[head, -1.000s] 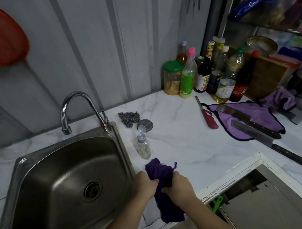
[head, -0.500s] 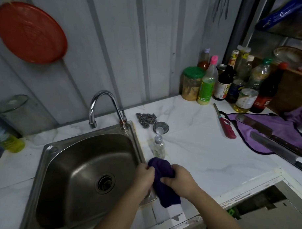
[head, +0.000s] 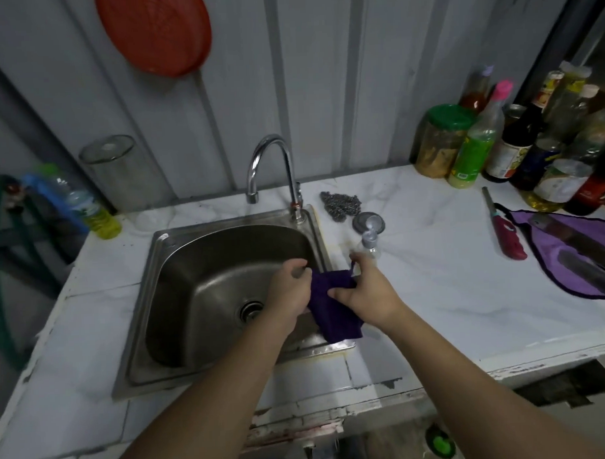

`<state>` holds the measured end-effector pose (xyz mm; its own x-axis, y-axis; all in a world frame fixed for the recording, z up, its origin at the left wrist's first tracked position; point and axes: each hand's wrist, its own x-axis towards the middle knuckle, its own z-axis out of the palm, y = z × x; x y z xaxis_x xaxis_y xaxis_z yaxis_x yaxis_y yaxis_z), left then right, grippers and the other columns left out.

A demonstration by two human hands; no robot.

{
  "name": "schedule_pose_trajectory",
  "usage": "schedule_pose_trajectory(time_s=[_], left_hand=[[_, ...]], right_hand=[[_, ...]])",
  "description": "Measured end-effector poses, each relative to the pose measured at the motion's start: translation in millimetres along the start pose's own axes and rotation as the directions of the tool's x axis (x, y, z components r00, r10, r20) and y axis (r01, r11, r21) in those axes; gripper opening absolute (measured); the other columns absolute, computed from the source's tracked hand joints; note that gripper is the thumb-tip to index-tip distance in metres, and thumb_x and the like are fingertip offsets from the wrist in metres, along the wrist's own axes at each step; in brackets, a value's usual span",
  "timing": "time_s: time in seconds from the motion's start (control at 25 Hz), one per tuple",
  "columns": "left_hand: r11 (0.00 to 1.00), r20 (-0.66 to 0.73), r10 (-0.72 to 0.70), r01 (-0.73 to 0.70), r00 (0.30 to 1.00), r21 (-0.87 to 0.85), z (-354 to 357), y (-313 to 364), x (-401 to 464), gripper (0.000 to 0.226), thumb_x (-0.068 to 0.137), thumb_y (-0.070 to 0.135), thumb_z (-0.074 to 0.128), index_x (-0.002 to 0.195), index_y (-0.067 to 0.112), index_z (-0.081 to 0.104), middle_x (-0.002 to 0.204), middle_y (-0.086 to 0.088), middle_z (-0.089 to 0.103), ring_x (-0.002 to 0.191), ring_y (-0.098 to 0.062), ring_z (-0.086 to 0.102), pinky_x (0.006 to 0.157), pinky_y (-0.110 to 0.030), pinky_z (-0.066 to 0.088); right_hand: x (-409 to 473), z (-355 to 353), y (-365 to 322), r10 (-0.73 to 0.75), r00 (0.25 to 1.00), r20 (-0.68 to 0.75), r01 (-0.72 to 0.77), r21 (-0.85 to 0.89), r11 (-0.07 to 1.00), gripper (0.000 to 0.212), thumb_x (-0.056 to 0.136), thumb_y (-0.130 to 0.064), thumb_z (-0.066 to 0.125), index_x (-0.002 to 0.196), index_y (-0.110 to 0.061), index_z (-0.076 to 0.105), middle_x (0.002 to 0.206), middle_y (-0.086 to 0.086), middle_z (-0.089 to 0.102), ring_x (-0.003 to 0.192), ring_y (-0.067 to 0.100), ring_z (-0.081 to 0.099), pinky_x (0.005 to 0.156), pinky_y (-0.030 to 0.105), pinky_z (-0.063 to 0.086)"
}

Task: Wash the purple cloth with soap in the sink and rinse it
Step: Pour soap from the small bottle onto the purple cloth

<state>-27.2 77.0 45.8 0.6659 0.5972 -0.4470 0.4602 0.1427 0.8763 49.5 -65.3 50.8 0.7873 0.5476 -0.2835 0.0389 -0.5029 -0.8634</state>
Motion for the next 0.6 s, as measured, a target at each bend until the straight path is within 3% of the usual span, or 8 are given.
schedule_pose_trajectory(time_s=[0.08, 0.16, 0.24, 0.36, 0.48, 0.6], left_hand=[[0.998, -0.044, 0.007, -0.010, 0.999, -0.057, -17.1, 3.4, -2.7, 0.013, 0.095, 0.026, 0.060, 0.102, 0.035, 0.066, 0.118, -0.003, 0.070, 0.098, -0.020, 0.070, 0.083, -0.045, 0.064], [0.997, -0.042, 0.021, -0.024, 0.999, -0.072, -36.8, 7.1, -3.9, 0.038, 0.082, 0.022, 0.068, 0.120, 0.024, 0.067, 0.118, -0.004, 0.069, 0.099, -0.020, 0.069, 0.087, -0.044, 0.062], [0.996, 0.004, 0.089, -0.089, 0.996, 0.016, -60.3, 9.9, -5.5, 0.075, 0.067, 0.019, 0.070, 0.141, 0.019, 0.055, 0.127, -0.005, 0.065, 0.107, -0.021, 0.067, 0.093, -0.043, 0.059], [0.975, 0.079, 0.164, -0.174, 0.983, 0.141, -92.6, 11.7, -6.4, 0.098, 0.062, 0.019, 0.080, 0.152, 0.017, 0.042, 0.135, -0.005, 0.060, 0.115, -0.020, 0.063, 0.098, -0.038, 0.056], [0.949, 0.126, 0.213, -0.236, 0.969, 0.211, -120.6, 11.7, -0.3, 0.090, 0.071, 0.015, 0.085, 0.151, 0.015, 0.043, 0.135, -0.004, 0.061, 0.114, -0.017, 0.063, 0.096, -0.031, 0.055], [0.926, 0.110, 0.292, -0.310, 0.950, 0.216, -142.1, 14.3, 7.3, 0.062, 0.074, 0.018, 0.085, 0.131, 0.020, 0.062, 0.116, 0.002, 0.071, 0.096, -0.007, 0.067, 0.074, -0.014, 0.052]], right_hand=[[2.4, 9.4, -12.8, -0.085, 0.994, 0.074, 0.090, -0.067, 0.994, 0.088, 0.080, -0.012, 0.078, 0.153, -0.019, 0.029, 0.125, 0.011, 0.064, 0.104, 0.025, 0.067, 0.084, 0.040, 0.060], [6.2, 19.2, -28.3, -0.143, 0.980, 0.140, 0.171, -0.219, 0.961, 0.083, 0.080, -0.013, 0.076, 0.152, -0.014, 0.035, 0.130, 0.012, 0.064, 0.111, 0.025, 0.065, 0.093, 0.039, 0.056], [10.5, 29.8, -47.4, -0.190, 0.968, 0.166, 0.238, -0.345, 0.908, 0.071, 0.082, -0.018, 0.076, 0.145, -0.013, 0.046, 0.125, 0.010, 0.067, 0.108, 0.024, 0.065, 0.087, 0.033, 0.054], [16.8, 43.9, -77.3, -0.296, 0.935, 0.194, 0.352, -0.419, 0.837, 0.044, 0.084, -0.025, 0.075, 0.125, -0.020, 0.062, 0.103, 0.002, 0.071, 0.094, 0.019, 0.066, 0.072, 0.026, 0.048], [22.5, 54.8, -101.0, -0.370, 0.912, 0.179, 0.410, -0.426, 0.807, 0.028, 0.081, -0.033, 0.078, 0.107, -0.025, 0.069, 0.092, -0.007, 0.059, 0.088, 0.015, 0.062, 0.063, 0.017, 0.043], [27.5, 61.6, -116.7, -0.380, 0.904, 0.193, 0.426, -0.386, 0.818, 0.024, 0.081, -0.036, 0.080, 0.100, -0.025, 0.070, 0.099, 0.000, 0.061, 0.092, 0.014, 0.059, 0.078, 0.028, 0.052]])
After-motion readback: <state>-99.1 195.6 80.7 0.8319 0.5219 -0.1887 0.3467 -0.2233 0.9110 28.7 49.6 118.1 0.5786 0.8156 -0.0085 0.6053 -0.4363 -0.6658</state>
